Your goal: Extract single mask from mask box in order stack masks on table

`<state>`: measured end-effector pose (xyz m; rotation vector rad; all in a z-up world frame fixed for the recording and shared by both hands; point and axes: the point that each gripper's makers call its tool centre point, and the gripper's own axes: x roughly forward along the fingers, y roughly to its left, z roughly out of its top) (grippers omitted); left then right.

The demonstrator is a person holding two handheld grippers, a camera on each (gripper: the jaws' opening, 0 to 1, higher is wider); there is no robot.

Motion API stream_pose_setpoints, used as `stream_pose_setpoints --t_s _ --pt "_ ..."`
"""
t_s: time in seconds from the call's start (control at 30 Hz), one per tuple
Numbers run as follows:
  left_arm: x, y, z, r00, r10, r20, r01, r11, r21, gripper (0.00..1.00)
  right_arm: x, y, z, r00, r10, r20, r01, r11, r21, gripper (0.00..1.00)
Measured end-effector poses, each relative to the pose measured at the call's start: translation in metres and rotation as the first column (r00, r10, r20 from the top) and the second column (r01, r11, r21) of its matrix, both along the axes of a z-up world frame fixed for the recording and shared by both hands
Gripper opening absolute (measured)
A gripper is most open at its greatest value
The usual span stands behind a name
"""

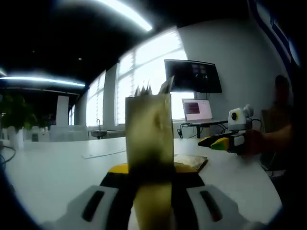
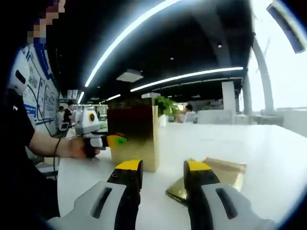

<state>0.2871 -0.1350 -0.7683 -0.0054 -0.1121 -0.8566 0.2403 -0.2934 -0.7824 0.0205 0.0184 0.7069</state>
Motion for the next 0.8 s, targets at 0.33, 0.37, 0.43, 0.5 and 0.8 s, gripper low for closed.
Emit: stream_pose_setpoints --t_s 0.33,0.37,0.43,0.5,0.8 --pt "-0.001 0.001 0.0 1.0 -0.001 -0.011 0.001 1.0 -0.01 0.32 -0.007 0.011 -0.001 0.999 0.01 0.033 -0.009 0.999 -0.033 0.3" --pt "-0.001 0.001 0.0 1.0 -0.001 -0.014 0.001 1.0 -0.012 0.32 -0.009 0.012 -0.001 0.999 0.015 0.036 -0.014 0.999 -0.037 0.3" --pt "-0.001 0.001 -0.001 1.0 -0.002 -0.02 0.001 1.0 -0.016 0.32 -0.01 0.013 -0.001 0.999 0.022 0.043 -0.02 0.999 -0.044 0.3" --pt "0.0 0.001 -0.002 1.0 -0.003 -0.028 0.003 1.0 -0.019 0.32 -0.011 0.012 0.001 0.998 0.026 0.05 -0.024 0.999 -0.036 0.3" --pt "0.0 0.0 -0.001 1.0 -0.007 -0.024 0.007 1.0 -0.015 0.32 -0.01 0.01 0.001 0.998 0.032 0.051 -0.03 0.999 -0.038 0.28"
